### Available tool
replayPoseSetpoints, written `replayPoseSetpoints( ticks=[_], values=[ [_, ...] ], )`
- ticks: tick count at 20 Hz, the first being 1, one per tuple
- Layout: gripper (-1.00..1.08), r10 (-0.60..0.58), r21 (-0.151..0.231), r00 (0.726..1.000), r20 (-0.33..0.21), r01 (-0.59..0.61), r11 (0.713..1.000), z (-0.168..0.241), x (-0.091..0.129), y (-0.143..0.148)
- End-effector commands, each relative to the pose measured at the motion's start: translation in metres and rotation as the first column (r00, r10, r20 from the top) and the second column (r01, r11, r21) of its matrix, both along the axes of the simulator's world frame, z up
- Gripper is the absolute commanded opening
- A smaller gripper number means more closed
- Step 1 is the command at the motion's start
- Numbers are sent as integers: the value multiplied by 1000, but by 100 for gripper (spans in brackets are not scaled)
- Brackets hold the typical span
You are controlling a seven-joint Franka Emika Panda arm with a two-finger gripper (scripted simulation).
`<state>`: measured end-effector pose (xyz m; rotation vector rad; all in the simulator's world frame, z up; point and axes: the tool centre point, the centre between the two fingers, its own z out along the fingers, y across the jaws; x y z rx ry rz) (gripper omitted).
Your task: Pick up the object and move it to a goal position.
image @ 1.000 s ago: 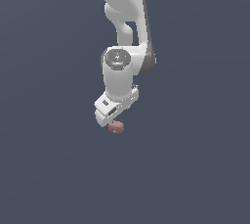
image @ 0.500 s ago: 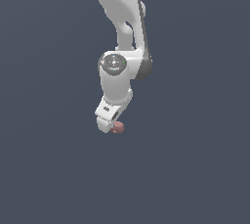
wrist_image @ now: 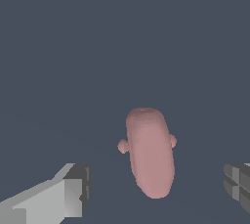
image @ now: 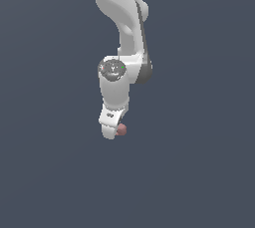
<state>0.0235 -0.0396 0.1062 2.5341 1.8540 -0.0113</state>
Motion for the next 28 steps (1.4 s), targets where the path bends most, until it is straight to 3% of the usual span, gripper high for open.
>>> replayPoseSetpoints(
  ticks=[1, 15, 28],
  values=[
    [100, 44, 2, 999, 2, -44, 999, -2, 1, -1],
    [100, 118, 5, 993, 5, -118, 993, -7, 3, -4],
    [100, 123, 6, 992, 5, -123, 992, -55, 2, -3]
  ],
)
